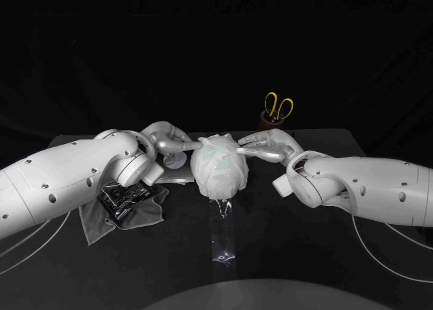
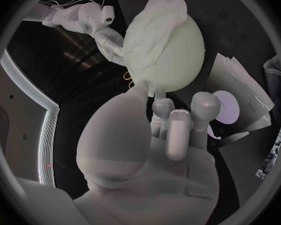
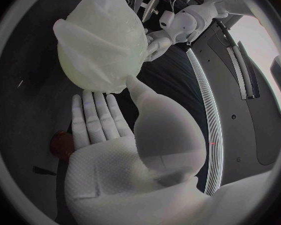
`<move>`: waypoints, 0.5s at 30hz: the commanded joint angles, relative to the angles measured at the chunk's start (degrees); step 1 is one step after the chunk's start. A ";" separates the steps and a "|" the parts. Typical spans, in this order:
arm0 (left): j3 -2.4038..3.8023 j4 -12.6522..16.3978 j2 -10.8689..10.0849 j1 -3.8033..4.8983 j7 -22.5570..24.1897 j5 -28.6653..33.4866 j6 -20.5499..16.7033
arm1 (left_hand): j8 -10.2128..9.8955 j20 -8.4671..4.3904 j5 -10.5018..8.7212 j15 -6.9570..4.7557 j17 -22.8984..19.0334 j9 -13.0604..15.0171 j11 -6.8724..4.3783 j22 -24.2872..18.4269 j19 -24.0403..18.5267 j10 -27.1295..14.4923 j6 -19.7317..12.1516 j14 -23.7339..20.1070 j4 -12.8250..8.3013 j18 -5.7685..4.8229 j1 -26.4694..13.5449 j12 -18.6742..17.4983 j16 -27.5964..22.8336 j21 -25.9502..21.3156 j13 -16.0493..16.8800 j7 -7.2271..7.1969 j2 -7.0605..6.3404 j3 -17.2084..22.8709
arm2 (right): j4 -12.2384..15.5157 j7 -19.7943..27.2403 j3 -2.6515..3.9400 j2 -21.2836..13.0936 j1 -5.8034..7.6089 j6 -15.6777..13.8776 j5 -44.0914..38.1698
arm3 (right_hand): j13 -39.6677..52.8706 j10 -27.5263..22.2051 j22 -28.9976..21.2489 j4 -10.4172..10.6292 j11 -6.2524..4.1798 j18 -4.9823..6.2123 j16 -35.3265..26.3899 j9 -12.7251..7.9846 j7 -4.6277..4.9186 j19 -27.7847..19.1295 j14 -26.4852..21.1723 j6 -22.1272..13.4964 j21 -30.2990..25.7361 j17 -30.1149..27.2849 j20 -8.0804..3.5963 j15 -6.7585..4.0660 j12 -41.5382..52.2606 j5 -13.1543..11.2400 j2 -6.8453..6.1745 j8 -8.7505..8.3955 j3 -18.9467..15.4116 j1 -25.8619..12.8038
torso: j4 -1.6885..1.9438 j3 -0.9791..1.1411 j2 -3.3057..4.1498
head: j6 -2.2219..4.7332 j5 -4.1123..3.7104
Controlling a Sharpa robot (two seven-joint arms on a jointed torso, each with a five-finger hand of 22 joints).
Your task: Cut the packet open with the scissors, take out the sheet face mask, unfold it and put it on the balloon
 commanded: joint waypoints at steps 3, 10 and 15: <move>0.04 0.24 0.22 0.07 1.52 2.42 1.17 | -0.46 -0.33 -0.03 -0.78 3.36 -0.20 -0.28 0.23 0.39 0.58 0.99 2.64 -1.19 -1.02 3.46 0.32 0.22 0.41 0.45 -0.20 1.38 2.51 | 0.13 0.05 0.02 0.16 -0.07 1.07 -0.82 | -0.05 0.43 -0.13 -0.15 0.11 -0.62 -0.27 -0.04 5.17 -0.62 0.51 0.20 -0.27 -0.09 0.04 0.08 -0.38 -0.02 -0.12 -0.33 -0.37 0.58 | 0.05 -0.02 -0.03 | -0.08 0.05; 0.04 0.46 0.18 0.07 2.87 4.57 0.77 | 0.17 -0.81 -0.01 -1.42 6.68 0.02 -1.10 0.24 0.29 2.44 3.07 3.60 -3.43 -0.99 7.46 1.01 0.35 0.49 2.88 -1.16 2.73 6.21 | 0.08 -0.01 0.02 0.22 -0.10 1.08 -0.87 | -0.06 0.44 -0.18 -0.16 0.11 -0.63 -0.30 -0.03 5.17 -0.69 0.51 0.24 -0.30 -0.10 0.04 0.09 -0.38 -0.02 -0.11 -0.32 -0.38 0.59 | 0.04 -0.01 0.00 | -0.21 0.10; 0.04 0.45 0.14 0.07 3.96 6.24 -0.30 | 0.80 -1.28 0.01 -1.75 7.61 0.61 -1.26 0.76 0.53 4.34 3.69 3.89 -4.32 -1.11 7.72 1.44 0.37 0.80 5.12 -1.20 2.07 9.31 | 0.08 -0.03 0.02 0.23 -0.11 1.08 -0.92 | -0.07 0.46 -0.27 -0.17 0.11 -0.64 -0.35 -0.02 5.16 -0.81 0.50 0.30 -0.34 -0.12 0.04 0.09 -0.39 -0.03 -0.10 -0.32 -0.43 0.62 | 0.03 -0.02 -0.01 | -0.28 0.12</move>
